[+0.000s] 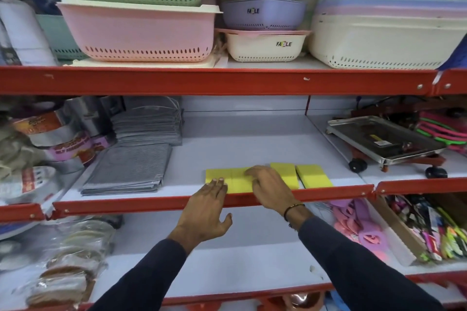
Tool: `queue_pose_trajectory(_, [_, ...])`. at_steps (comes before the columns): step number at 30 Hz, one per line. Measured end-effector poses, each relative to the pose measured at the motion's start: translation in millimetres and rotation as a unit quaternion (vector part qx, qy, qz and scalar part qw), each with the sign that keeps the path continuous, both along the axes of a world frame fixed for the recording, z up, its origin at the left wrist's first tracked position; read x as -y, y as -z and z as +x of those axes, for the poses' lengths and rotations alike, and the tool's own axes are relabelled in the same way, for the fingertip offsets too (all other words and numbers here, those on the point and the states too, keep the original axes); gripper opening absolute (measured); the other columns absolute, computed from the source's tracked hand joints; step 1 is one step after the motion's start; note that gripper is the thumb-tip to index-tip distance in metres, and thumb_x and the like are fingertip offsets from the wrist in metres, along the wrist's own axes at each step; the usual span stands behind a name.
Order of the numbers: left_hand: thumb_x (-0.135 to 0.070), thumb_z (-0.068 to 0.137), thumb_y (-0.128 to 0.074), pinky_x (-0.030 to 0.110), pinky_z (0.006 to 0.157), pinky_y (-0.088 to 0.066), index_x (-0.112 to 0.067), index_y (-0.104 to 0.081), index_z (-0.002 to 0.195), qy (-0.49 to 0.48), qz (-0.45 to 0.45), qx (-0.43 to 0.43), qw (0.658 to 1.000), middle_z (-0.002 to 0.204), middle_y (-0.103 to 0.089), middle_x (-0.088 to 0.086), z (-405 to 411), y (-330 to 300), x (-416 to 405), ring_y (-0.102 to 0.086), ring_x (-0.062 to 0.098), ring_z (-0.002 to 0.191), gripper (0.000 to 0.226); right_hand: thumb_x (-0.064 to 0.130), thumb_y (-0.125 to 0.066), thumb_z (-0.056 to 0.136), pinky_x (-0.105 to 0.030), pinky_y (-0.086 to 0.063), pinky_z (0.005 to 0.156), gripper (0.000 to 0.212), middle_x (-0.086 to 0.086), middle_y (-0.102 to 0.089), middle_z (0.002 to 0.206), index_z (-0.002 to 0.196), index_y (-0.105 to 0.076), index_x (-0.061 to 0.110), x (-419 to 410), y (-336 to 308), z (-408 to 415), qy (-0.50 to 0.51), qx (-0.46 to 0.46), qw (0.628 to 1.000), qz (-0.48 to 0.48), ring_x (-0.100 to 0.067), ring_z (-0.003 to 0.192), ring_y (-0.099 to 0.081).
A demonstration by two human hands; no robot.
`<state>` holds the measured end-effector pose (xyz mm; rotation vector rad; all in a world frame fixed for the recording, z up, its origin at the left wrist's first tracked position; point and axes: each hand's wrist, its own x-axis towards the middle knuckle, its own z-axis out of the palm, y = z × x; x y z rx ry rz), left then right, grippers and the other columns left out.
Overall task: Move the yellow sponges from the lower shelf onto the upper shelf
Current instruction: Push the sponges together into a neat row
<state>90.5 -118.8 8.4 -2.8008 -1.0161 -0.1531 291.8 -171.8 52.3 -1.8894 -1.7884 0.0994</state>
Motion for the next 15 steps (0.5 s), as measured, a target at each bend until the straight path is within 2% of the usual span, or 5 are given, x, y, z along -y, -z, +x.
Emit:
queue_pose_trajectory(3, [-0.054,0.075,-0.050,0.042,0.101,-0.055,0.000,-0.072,0.125,-0.003,0.010,0.002,1.000,0.131,-0.072,0.020,0.8,0.6,-1.5,-0.071,0.032,0.119,0.077,0.000,-0.049,0.082,-0.041,-0.049,0.104,0.044,-0.018,-0.069,0.127,0.122,-0.065,0.003,13.8,-10.4,39.4,0.099,0.054,0.994,0.006,-0.036,0.119,-0.061])
queue_pose_trajectory(5, [-0.054,0.074,-0.051,0.042,0.101,-0.055,0.000,-0.073,0.124,-0.007,0.012,0.005,1.000,0.131,-0.073,0.020,3.2,0.4,1.1,-0.072,0.032,0.119,0.077,0.002,-0.049,0.078,-0.042,-0.052,0.093,0.036,-0.022,-0.073,0.115,0.109,-0.068,0.001,27.9,-8.5,56.2,0.133,0.097,0.985,-0.055,-0.042,0.107,-0.064])
queue_pose_trajectory(7, [-0.054,0.075,-0.050,0.044,0.101,-0.055,0.001,-0.073,0.124,-0.009,0.004,0.005,1.000,0.130,-0.073,0.020,4.6,-0.4,2.2,-0.072,0.033,0.118,0.077,0.003,-0.042,0.074,-0.044,-0.053,0.093,0.034,-0.021,-0.074,0.104,0.097,-0.068,0.002,39.8,0.8,58.6,0.116,0.112,0.983,-0.085,-0.045,0.097,-0.064])
queue_pose_trajectory(12, [-0.052,0.075,-0.054,0.046,0.105,-0.052,0.001,-0.069,0.129,-0.017,-0.004,0.006,1.000,0.135,-0.070,0.022,3.8,-0.5,3.4,-0.069,0.036,0.123,0.078,0.005,-0.035,0.075,-0.044,-0.054,0.098,0.052,-0.019,-0.069,0.128,0.115,-0.069,-0.001,46.4,21.0,53.7,0.094,0.083,0.992,-0.028,-0.041,0.114,-0.064])
queue_pose_trajectory(15, [-0.053,0.074,-0.057,0.046,0.106,-0.052,0.002,-0.068,0.131,-0.021,-0.009,0.010,1.000,0.135,-0.069,0.022,4.8,-0.4,5.8,-0.068,0.037,0.125,0.079,0.007,-0.035,0.074,-0.044,-0.051,0.102,0.053,-0.020,-0.068,0.129,0.114,-0.068,-0.002,40.7,25.7,36.2,0.091,0.062,0.994,-0.025,-0.041,0.118,-0.061])
